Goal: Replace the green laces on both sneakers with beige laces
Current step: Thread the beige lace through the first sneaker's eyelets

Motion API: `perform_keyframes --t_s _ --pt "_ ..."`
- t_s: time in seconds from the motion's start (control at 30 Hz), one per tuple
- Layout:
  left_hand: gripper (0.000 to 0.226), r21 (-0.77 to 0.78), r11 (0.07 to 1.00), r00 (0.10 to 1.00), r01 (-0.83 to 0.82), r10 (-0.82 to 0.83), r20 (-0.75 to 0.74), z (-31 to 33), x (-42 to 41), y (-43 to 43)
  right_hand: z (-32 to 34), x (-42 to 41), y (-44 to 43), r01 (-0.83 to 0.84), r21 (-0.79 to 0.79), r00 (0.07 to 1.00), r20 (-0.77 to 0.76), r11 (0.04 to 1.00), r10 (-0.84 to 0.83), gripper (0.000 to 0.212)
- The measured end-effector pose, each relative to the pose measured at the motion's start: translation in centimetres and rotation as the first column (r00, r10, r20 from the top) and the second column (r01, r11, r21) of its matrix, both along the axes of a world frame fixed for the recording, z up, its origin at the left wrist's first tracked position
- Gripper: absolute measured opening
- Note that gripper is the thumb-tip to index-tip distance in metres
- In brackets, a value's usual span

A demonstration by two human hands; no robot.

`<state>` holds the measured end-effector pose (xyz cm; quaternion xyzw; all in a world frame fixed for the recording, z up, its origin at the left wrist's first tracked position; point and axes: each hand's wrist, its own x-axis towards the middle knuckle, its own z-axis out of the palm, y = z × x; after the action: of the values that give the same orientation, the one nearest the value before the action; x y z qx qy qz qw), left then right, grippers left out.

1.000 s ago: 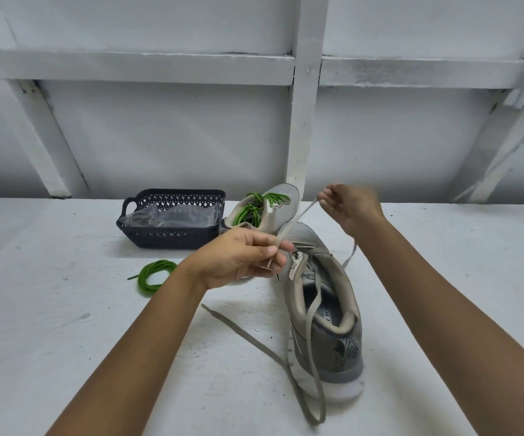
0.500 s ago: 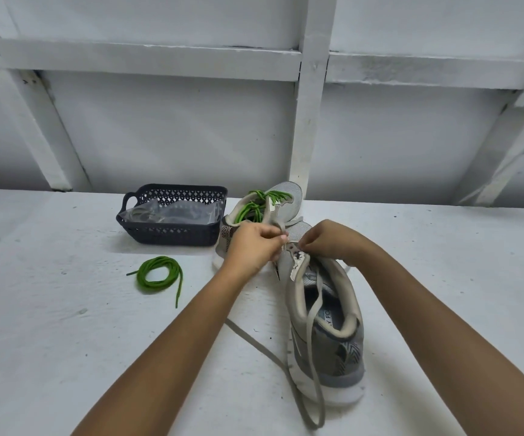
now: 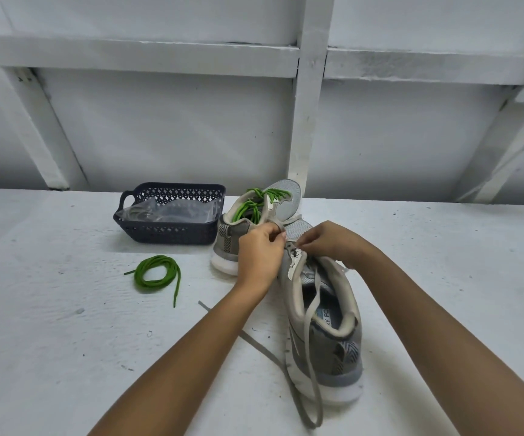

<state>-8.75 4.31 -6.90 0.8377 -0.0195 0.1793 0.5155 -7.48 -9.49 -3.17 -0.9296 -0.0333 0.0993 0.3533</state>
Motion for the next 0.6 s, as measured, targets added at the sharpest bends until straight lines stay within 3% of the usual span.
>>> perform_keyframes --t_s 0.6 --pt "0.01 -0.118 0.992 0.998 -0.039 0.044 0.039 -1.1 -0.3 -0.7 -0.5 -0.2 0.0 0.038 0.11 0.999 -0.031 0.993 -0.035 0.016"
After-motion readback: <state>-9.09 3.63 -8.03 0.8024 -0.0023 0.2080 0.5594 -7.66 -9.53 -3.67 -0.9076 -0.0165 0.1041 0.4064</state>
